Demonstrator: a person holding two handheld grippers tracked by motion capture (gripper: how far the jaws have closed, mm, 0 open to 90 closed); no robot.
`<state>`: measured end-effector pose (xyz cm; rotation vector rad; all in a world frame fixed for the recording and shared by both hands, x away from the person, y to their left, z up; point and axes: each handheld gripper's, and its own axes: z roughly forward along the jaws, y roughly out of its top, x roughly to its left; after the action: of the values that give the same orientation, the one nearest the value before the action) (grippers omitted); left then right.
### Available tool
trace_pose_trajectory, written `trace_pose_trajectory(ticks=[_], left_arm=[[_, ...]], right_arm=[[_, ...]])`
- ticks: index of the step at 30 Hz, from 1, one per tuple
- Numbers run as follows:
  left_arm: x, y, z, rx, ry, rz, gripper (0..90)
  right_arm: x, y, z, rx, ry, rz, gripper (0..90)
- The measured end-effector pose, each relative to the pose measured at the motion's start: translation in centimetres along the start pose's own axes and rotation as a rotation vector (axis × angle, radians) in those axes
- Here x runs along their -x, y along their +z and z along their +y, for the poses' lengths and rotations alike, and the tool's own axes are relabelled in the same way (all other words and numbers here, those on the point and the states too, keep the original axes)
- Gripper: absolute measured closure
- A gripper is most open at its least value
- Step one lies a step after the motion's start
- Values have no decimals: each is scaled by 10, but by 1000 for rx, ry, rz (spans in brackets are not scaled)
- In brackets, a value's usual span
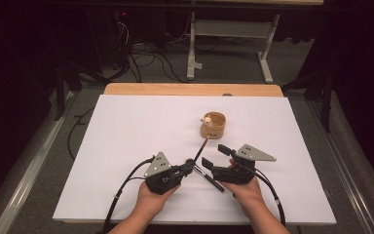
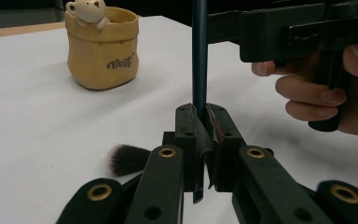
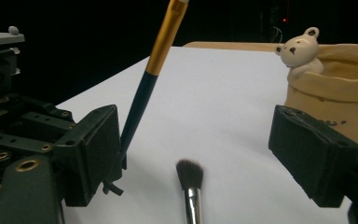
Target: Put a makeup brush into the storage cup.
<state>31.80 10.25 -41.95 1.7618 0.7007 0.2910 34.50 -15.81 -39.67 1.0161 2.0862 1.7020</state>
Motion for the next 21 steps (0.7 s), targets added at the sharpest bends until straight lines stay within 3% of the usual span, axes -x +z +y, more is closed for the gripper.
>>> trace_pose_trajectory(ticks=[21], left_arm=[[5,4,-2,-5,4,-20,839]], right_arm=[[-3,1,0,22,69,90,382]])
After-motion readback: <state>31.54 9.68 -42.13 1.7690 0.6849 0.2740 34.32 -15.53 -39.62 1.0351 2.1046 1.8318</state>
